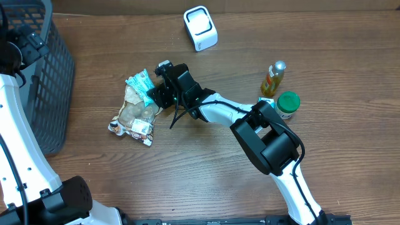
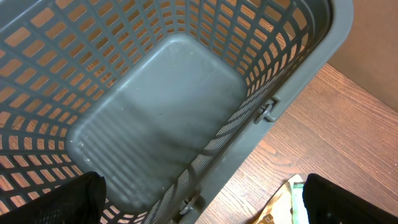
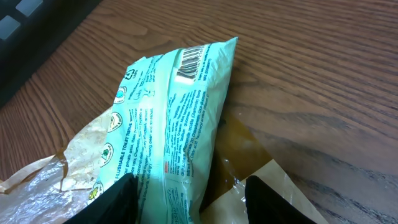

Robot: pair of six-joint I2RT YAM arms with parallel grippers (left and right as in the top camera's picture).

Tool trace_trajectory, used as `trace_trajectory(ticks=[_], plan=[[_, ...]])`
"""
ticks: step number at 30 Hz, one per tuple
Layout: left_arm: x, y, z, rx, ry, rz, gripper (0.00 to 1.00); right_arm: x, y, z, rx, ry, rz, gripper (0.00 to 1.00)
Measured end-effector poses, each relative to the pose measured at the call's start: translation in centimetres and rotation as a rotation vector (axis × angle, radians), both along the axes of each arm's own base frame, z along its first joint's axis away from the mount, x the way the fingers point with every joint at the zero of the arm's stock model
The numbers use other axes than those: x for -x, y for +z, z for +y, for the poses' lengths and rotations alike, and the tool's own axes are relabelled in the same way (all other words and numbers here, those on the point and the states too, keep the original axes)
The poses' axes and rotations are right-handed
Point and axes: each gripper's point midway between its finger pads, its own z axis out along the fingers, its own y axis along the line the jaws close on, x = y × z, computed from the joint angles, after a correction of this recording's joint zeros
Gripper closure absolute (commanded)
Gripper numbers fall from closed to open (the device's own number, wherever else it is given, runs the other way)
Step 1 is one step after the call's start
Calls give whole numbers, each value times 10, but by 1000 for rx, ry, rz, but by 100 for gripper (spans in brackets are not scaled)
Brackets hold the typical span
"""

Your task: Scan the item barcode

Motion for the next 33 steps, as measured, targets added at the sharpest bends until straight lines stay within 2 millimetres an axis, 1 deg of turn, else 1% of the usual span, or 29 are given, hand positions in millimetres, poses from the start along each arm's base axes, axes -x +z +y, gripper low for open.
trace_trajectory(ticks=[1,2,3,7,12,14,16,19,21,22,23,24,25,28,29,31,33], plan=[[0,0,0,0,0,0,0,0,0,0,1,4,-3,85],[0,0,0,0,0,0,0,0,0,0,-3,2,1,94],[0,0,0,0,0,0,1,0,0,1,-1,2,-2,96],[0,0,0,0,0,0,1,-1,-1,2,-8,-1,-4,96],[0,0,0,0,0,0,0,-7,20,12,-92,34,-61,96],[0,0,0,0,0,0,1,-8,27,11,-107,35,-61,96],[0,0,0,0,0,0,1,-10,33,5,-101,22,-47,96],[0,0,0,0,0,0,1,-17,44,-16,-69,-24,-11,96],[0,0,0,0,0,0,1,-23,48,-37,-38,-64,24,96],[0,0,0,0,0,0,0,-24,46,-48,-15,-83,51,96],[0,0,0,0,0,0,0,-25,42,-60,11,-104,84,96],[0,0,0,0,0,0,0,-23,33,-77,52,-131,140,96],[0,0,0,0,0,0,1,-22,28,-84,71,-140,166,96],[0,0,0,0,0,0,0,-7,-1,-124,176,-193,322,96],[0,0,0,0,0,0,0,-2,-7,-135,199,-205,366,96],[0,0,0,0,0,0,0,10,-14,-153,241,-223,453,96],[0,0,0,0,0,0,1,25,-17,-168,281,-234,537,96]])
